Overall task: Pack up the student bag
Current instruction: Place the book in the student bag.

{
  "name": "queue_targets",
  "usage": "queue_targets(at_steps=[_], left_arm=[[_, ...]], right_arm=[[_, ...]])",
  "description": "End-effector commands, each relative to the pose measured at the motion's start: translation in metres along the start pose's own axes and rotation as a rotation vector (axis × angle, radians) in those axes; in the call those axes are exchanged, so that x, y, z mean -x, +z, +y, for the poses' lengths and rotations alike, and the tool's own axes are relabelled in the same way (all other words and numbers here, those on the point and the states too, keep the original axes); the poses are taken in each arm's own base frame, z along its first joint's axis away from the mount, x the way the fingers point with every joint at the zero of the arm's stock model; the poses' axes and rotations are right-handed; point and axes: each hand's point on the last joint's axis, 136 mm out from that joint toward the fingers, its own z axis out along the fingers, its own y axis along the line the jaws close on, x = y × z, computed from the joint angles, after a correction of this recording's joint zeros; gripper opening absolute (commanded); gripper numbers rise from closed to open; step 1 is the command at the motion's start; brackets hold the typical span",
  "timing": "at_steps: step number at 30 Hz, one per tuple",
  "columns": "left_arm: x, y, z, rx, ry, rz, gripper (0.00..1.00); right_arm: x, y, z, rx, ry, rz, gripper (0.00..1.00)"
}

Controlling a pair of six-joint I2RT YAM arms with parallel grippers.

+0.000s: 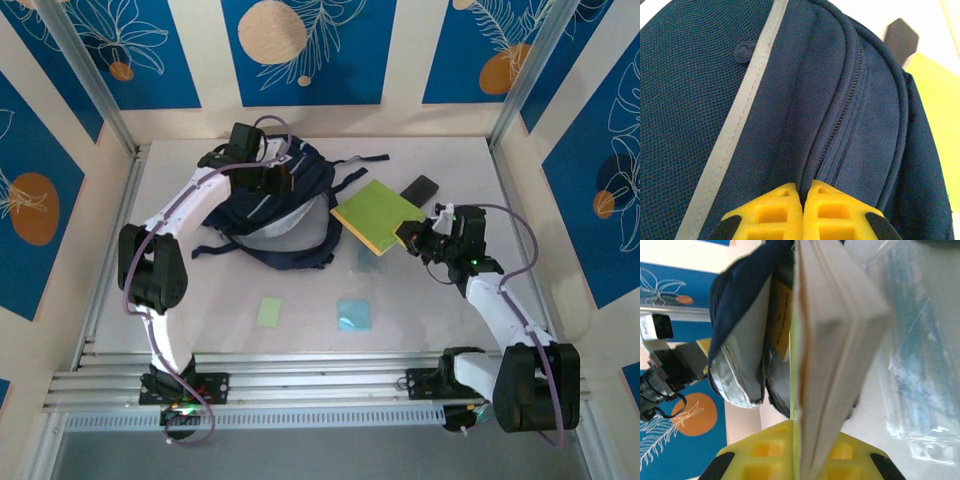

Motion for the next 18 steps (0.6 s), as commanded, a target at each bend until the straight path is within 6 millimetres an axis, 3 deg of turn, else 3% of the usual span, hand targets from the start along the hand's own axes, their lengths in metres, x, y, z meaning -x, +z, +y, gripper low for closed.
queue_targets(at_steps=[1,5,13,15,18], left_arm=[[0.034,-0.024,-0.039,-0.167,-0.027,-0.096,0.0],[0.042,-0.024,-0.051,-0.233,-0.06,-0.123,0.0],[0.051,-0.035,-0.076,-0.325,-0.08,-0.16,0.0],[0.05,-0.035,-0.075,-0.322,-0.084,-0.166,0.0],[0.048,-0.034,-0.074,-0.334,-0.103,-0.178,0.0]], right_arm=[[-0.004,0.014,0.022,0.076,-0.034,0.004,0.0],[-0.01,0.052,0.045,0.137,-0.056,0.041,0.0],[-0.018,0.151,0.096,0.316,-0.061,0.179,0.0],[-0.021,0.175,0.105,0.337,-0.058,0.21,0.0],[-0.028,0.217,0.1,0.308,-0.031,0.257,0.0]])
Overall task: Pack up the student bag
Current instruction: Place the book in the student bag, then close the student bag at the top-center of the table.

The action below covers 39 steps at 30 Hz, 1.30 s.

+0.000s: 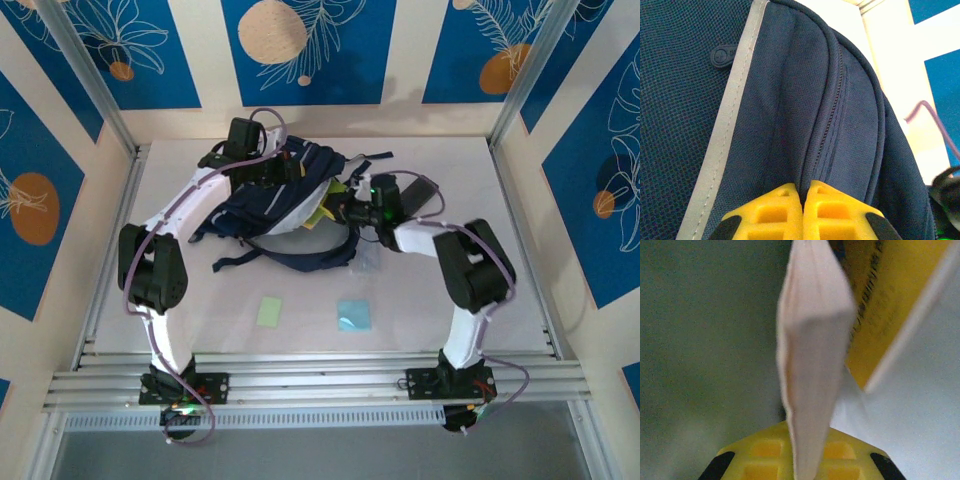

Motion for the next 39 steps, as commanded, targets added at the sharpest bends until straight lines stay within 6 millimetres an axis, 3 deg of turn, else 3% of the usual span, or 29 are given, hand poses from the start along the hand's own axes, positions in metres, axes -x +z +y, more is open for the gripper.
queue_targets(at_steps=[1,4,6,10,15,20,24,25,29,34,39], left_arm=[[0.019,-0.022,-0.047,-0.152,0.057,-0.09,0.0],[0.022,-0.02,-0.045,-0.155,0.043,-0.113,0.0],[0.024,-0.018,-0.042,-0.155,0.028,-0.134,0.0],[0.027,-0.011,-0.037,-0.162,0.001,-0.153,0.0],[0.028,-0.001,-0.023,-0.136,-0.023,-0.177,0.0],[0.022,0.012,-0.008,-0.101,-0.047,-0.174,0.0],[0.011,0.025,-0.001,-0.078,-0.064,-0.151,0.0],[0.009,0.028,0.001,-0.072,-0.067,-0.145,0.04],[-0.001,0.034,0.005,-0.054,-0.081,-0.121,0.42],[-0.011,0.017,0.025,0.004,-0.113,-0.154,0.54],[-0.032,-0.019,0.075,0.11,-0.2,-0.224,0.59]], right_arm=[[0.004,0.034,0.026,0.104,-0.033,0.03,0.0],[0.008,0.06,0.009,0.087,0.018,0.05,0.0],[0.009,0.07,-0.006,0.048,0.061,0.06,0.07],[0.009,0.062,-0.024,-0.01,0.087,0.061,0.26],[0.002,0.01,-0.04,-0.106,0.086,0.056,0.51],[-0.02,-0.057,-0.058,-0.282,0.046,0.052,0.64],[-0.037,-0.104,-0.065,-0.41,0.001,0.042,0.69],[-0.04,-0.112,-0.064,-0.434,-0.02,0.037,0.7],[-0.047,-0.138,-0.055,-0.53,-0.131,0.014,0.8],[-0.057,-0.139,-0.034,-0.591,-0.266,0.026,0.89],[-0.072,-0.12,-0.028,-0.6,-0.295,0.07,0.9]])
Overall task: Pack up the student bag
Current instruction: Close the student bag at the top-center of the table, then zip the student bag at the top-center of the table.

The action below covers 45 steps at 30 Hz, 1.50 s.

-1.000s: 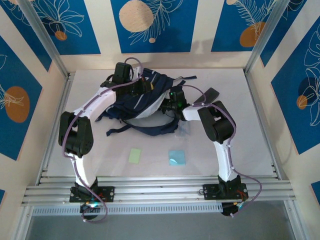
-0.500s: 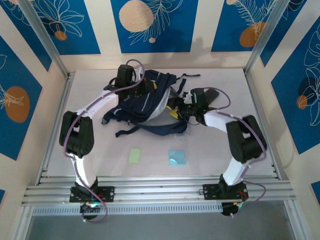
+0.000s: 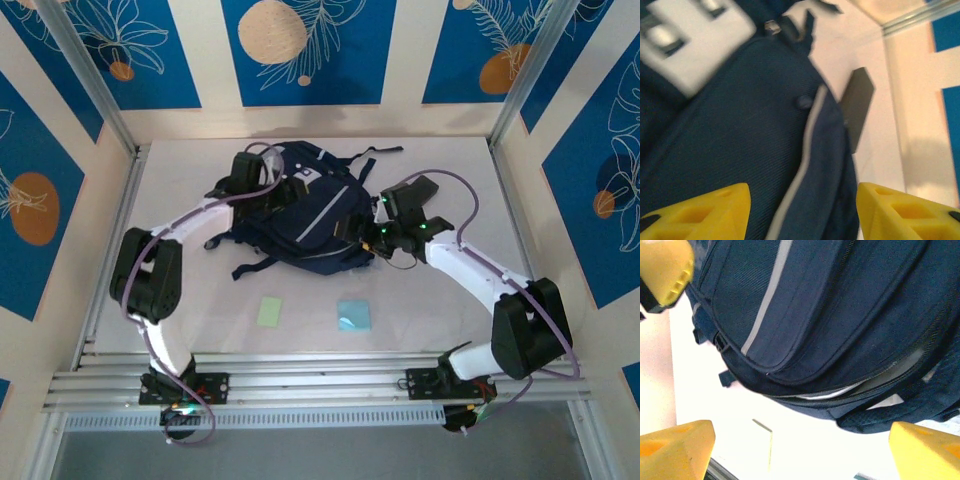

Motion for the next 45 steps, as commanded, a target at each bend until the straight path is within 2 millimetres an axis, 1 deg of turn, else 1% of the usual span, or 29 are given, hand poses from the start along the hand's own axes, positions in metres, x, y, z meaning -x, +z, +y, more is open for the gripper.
queue_targets(at_steps=[1,3,6,9,12,15,19,22,23,24,25,27,28,29,32,36,38,41,45], left_arm=[[0.017,-0.036,0.024,0.05,-0.04,-0.132,0.59],[0.01,-0.051,0.051,0.101,-0.085,-0.162,0.6],[-0.004,-0.069,0.086,0.162,-0.15,-0.203,0.63],[-0.016,-0.081,0.114,0.208,-0.214,-0.24,0.64],[-0.023,-0.084,0.131,0.237,-0.254,-0.261,0.64],[-0.023,-0.082,0.142,0.253,-0.278,-0.279,0.64],[-0.018,-0.071,0.149,0.259,-0.292,-0.286,0.64],[-0.013,-0.06,0.156,0.261,-0.302,-0.288,0.6],[-0.011,-0.055,0.156,0.249,-0.311,-0.286,0.56],[-0.008,-0.05,0.154,0.225,-0.317,-0.283,0.47],[-0.006,-0.046,0.151,0.2,-0.321,-0.278,0.37],[-0.002,-0.042,0.141,0.146,-0.338,-0.281,0.11],[-0.001,-0.042,0.137,0.132,-0.341,-0.285,0.03],[-0.001,-0.044,0.132,0.118,-0.343,-0.292,0.0],[-0.005,-0.051,0.114,0.08,-0.363,-0.306,0.0],[-0.014,-0.06,0.091,0.04,-0.402,-0.327,0.0],[-0.017,-0.064,0.083,0.029,-0.413,-0.337,0.0],[-0.019,-0.066,0.072,0.006,-0.429,-0.347,0.0],[-0.023,-0.066,0.066,-0.006,-0.438,-0.344,0.0]], right_arm=[[-0.006,0.006,0.003,-0.054,-0.036,0.02,0.9],[-0.011,0.013,0.011,-0.051,-0.038,0.031,0.89],[-0.021,0.023,0.027,-0.026,-0.058,0.046,0.89],[-0.033,0.032,0.041,-0.008,-0.084,0.05,0.88],[-0.042,0.039,0.053,0.015,-0.09,0.047,0.85],[-0.05,0.045,0.064,0.042,-0.098,0.048,0.83],[-0.057,0.052,0.073,0.043,-0.117,0.059,0.81],[-0.064,0.059,0.08,0.056,-0.133,0.07,0.79],[-0.065,0.062,0.083,0.065,-0.139,0.074,0.79],[-0.069,0.065,0.088,0.077,-0.146,0.08,0.78],[-0.071,0.068,0.092,0.09,-0.157,0.082,0.78],[-0.078,0.075,0.105,0.133,-0.209,0.075,0.75],[-0.08,0.079,0.109,0.144,-0.228,0.066,0.75],[-0.082,0.083,0.114,0.157,-0.252,0.05,0.74],[-0.085,0.097,0.122,0.183,-0.303,-0.006,0.71],[-0.08,0.117,0.13,0.217,-0.301,-0.051,0.63],[-0.075,0.127,0.135,0.223,-0.308,-0.088,0.59],[-0.066,0.145,0.133,0.178,-0.303,-0.133,0.55],[-0.044,0.168,0.121,0.075,-0.278,-0.235,0.54]])
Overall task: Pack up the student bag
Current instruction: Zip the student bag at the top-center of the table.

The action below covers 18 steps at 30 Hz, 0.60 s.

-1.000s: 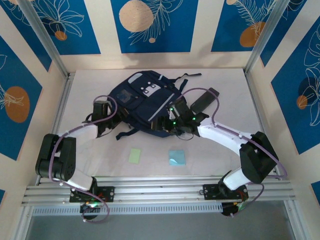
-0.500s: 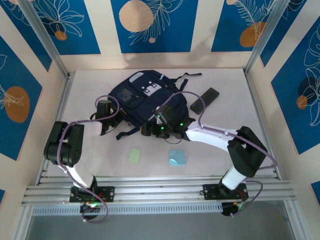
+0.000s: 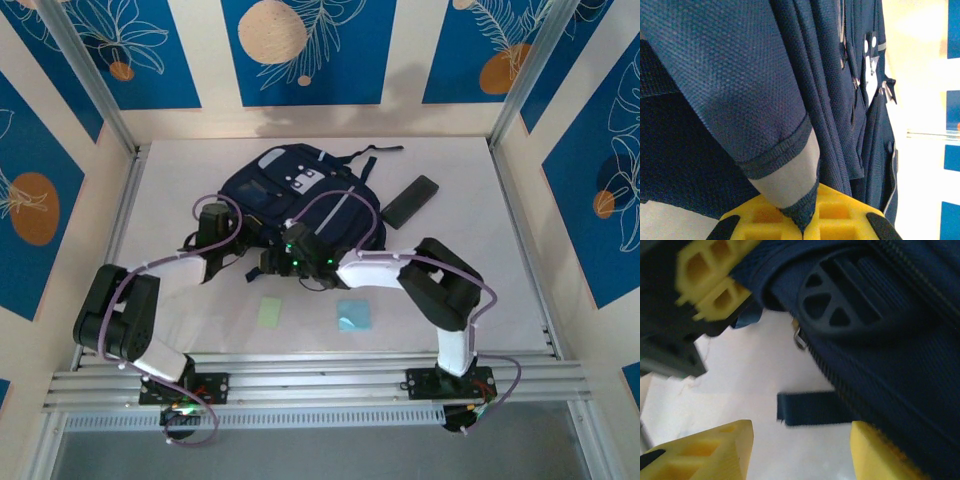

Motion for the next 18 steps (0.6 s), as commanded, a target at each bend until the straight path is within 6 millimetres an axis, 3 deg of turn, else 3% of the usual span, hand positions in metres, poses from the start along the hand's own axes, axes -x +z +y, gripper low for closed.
queue_targets(at_steps=[1,6,10,15,16,18], left_arm=[[-0.002,-0.01,-0.033,-0.115,-0.014,-0.007,0.0],[-0.013,-0.011,-0.033,-0.129,-0.033,0.021,0.0],[-0.017,-0.015,-0.033,-0.136,-0.041,0.025,0.0],[-0.017,-0.02,-0.031,-0.129,-0.029,0.02,0.0],[-0.017,-0.021,-0.032,-0.128,-0.026,0.018,0.0],[-0.016,-0.023,-0.03,-0.12,-0.017,0.012,0.0]], right_arm=[[0.039,0.012,-0.003,-0.089,-0.008,-0.183,0.54],[0.06,0.031,-0.025,-0.274,-0.027,-0.273,0.53],[0.069,0.028,-0.044,-0.437,-0.034,-0.34,0.57],[0.075,0.029,-0.059,-0.506,-0.022,-0.366,0.61],[0.077,0.029,-0.059,-0.5,-0.022,-0.377,0.58],[0.082,0.031,-0.053,-0.449,-0.029,-0.391,0.44]])
